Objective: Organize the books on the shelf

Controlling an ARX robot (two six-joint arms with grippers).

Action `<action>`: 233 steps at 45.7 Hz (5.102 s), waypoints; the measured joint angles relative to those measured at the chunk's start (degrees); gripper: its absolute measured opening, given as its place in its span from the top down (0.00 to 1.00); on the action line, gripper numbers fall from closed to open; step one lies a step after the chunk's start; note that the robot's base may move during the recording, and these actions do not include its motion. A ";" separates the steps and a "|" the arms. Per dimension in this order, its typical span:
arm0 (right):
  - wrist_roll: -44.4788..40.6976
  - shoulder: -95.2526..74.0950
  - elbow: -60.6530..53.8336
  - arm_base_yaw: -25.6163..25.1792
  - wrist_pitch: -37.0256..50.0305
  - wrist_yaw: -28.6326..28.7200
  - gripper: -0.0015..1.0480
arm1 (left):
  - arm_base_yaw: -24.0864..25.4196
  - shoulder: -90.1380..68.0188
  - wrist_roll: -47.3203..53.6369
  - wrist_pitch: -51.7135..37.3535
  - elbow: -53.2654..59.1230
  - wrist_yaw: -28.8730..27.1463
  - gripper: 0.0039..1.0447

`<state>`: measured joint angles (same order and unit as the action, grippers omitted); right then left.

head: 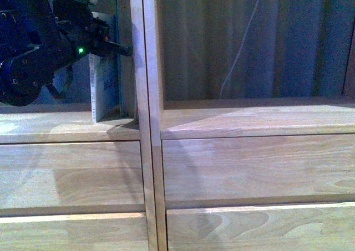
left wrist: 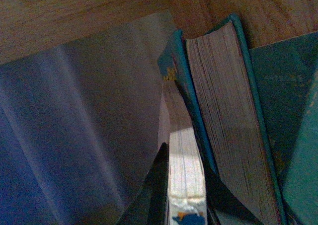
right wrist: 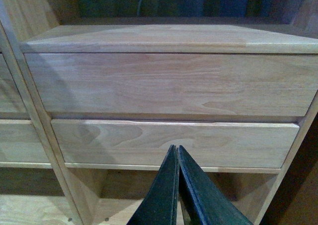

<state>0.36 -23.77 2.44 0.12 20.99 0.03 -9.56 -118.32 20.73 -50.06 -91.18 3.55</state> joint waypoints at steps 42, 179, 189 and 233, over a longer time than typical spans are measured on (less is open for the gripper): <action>-0.07 23.12 -1.64 0.00 -20.65 0.07 0.97 | 2.01 0.59 -2.40 7.34 2.54 -6.58 0.07; -0.13 23.45 -1.64 0.00 -20.92 0.00 0.93 | -5.20 33.92 -11.10 11.41 31.67 -22.29 0.07; -0.15 23.45 -1.64 0.00 -20.92 0.00 0.49 | -5.86 61.31 -3.74 15.93 50.23 -31.69 0.07; -0.15 23.45 -1.64 0.00 -20.92 0.00 0.07 | -12.94 113.04 -19.85 44.74 90.55 -26.36 0.64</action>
<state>0.21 -0.32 0.80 0.12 0.08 0.03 -22.50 -5.28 0.89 -5.32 -0.62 -22.81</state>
